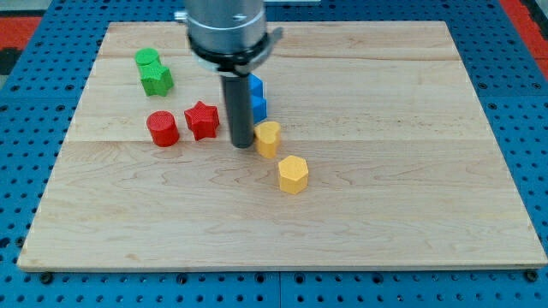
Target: Push red star near green star and close to red circle
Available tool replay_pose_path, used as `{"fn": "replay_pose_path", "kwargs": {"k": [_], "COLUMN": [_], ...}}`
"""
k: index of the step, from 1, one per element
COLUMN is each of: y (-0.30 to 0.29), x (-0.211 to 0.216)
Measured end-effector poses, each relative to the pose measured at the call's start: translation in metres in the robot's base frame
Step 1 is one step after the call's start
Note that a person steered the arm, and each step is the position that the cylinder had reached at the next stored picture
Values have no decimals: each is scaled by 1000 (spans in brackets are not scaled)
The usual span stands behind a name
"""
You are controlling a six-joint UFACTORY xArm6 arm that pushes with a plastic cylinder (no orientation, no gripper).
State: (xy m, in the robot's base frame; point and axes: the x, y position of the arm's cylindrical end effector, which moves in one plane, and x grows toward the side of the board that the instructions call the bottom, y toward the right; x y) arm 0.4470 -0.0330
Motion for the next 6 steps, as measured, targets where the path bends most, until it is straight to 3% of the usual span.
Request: {"fn": "replay_pose_path", "kwargs": {"k": [2, 4, 6], "y": [35, 106, 95], "x": [-14, -26, 14]}}
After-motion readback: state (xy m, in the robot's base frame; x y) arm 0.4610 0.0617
